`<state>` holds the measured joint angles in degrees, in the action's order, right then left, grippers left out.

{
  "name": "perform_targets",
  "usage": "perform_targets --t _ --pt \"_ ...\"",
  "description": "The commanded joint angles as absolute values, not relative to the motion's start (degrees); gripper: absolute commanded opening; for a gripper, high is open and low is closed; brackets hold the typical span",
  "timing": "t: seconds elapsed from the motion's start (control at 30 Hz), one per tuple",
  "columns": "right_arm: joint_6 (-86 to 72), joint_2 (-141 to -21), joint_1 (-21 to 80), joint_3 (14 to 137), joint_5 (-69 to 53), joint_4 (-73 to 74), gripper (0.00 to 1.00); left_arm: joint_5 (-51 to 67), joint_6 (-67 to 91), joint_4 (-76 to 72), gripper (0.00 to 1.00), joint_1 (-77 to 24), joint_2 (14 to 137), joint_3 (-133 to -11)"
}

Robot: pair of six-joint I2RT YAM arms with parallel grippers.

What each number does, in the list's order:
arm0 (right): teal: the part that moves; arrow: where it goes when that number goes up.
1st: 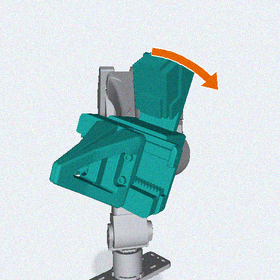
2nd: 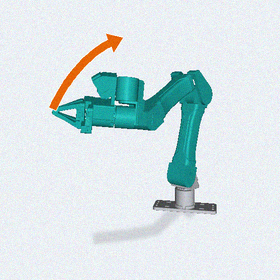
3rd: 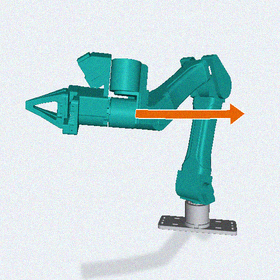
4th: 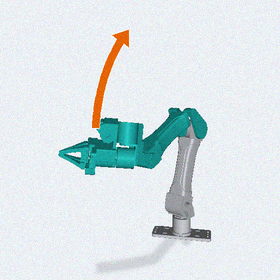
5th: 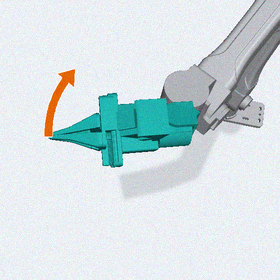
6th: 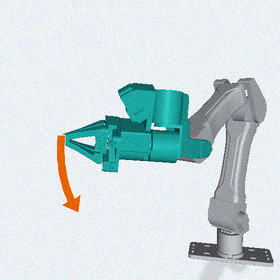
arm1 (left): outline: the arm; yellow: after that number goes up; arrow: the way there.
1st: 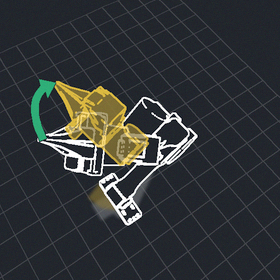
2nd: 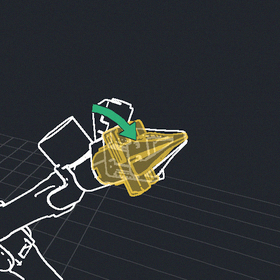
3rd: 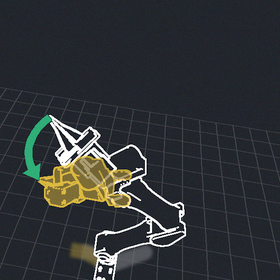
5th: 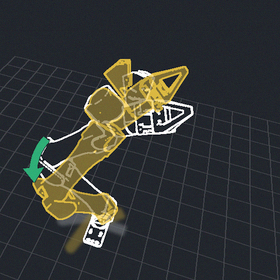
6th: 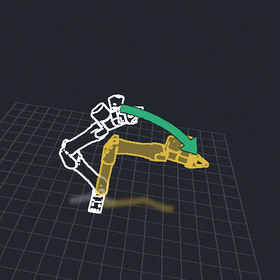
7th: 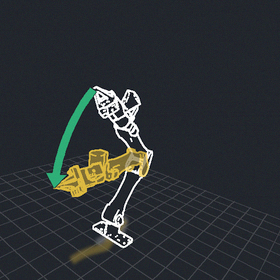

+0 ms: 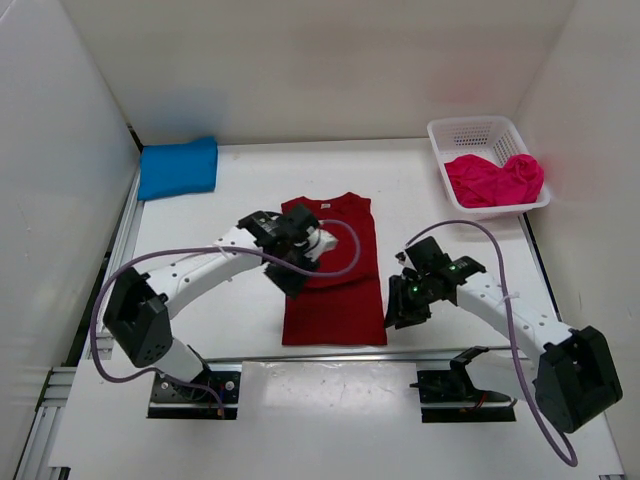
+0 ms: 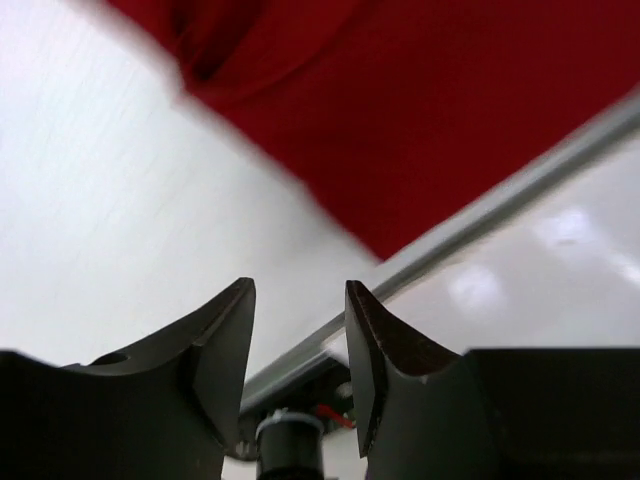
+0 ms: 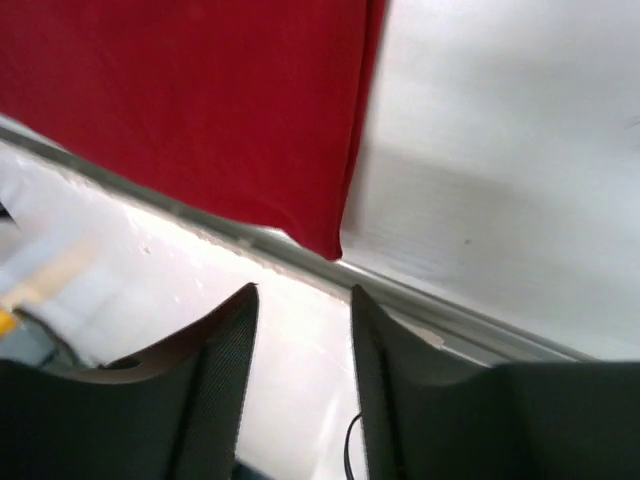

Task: Fold and stack the t-shirts
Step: Fold the folded rectangular tshirt in 1/3 of the way

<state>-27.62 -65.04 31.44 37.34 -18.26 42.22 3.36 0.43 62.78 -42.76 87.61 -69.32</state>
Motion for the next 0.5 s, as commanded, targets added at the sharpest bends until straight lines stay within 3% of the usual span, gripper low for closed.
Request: perform_targets --t 0.0,0.03,0.13,0.3,0.47 --pt "-27.8 -64.2 29.3 39.6 -14.2 45.8 0.4 8.1 0.0 61.4 0.51 -50.9 89.0 -75.6" --pt "-28.3 -64.2 29.3 39.6 -13.6 45.8 0.27 9.2 0.0 59.1 0.5 -52.2 90.4 -76.4" --pt "-30.7 -63.6 26.7 38.9 -10.5 45.8 0.01 12.4 0.0 55.1 0.5 -55.2 97.0 -79.3" --pt "-32.3 -61.9 21.5 37.7 -8.8 45.8 0.01 14.3 0.0 52.2 0.46 -55.8 109.5 -88.2" --pt "-31.6 -60.1 18.8 36.4 -10.1 46.3 0.01 6.6 0.0 50.3 0.44 -55.1 115.3 -90.5"
